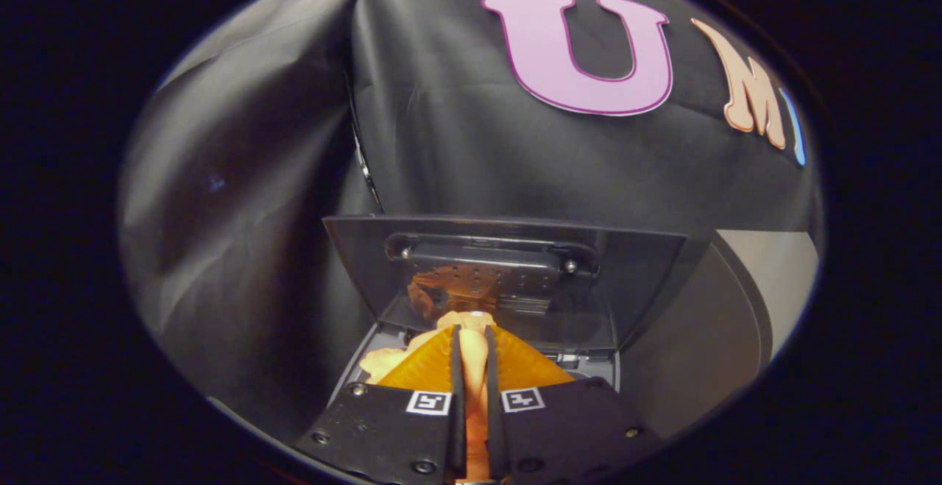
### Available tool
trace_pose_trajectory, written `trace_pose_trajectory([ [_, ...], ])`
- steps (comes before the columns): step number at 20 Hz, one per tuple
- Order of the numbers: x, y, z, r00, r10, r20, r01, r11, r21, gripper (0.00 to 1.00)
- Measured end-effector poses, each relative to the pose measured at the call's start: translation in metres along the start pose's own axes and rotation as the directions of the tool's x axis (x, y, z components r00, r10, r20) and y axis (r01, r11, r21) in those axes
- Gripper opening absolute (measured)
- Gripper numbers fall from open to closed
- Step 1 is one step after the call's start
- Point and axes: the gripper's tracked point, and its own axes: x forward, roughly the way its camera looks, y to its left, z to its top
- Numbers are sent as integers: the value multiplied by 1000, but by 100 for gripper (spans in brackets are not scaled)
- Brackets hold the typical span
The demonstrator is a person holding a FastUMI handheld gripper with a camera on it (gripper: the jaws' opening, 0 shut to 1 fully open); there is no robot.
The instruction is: Put the clothes into the washing machine and then close the washing machine lid.
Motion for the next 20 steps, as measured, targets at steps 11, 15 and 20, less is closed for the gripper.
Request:
trace_pose_trajectory([
  [11,-1,-3,82,959,-48,279,54,998,-13,83],
  [15,7,-17,106,938,-116,328,129,991,-18,94],
  [20,45,-38,111,934,-193,301,206,978,-12,95],
])
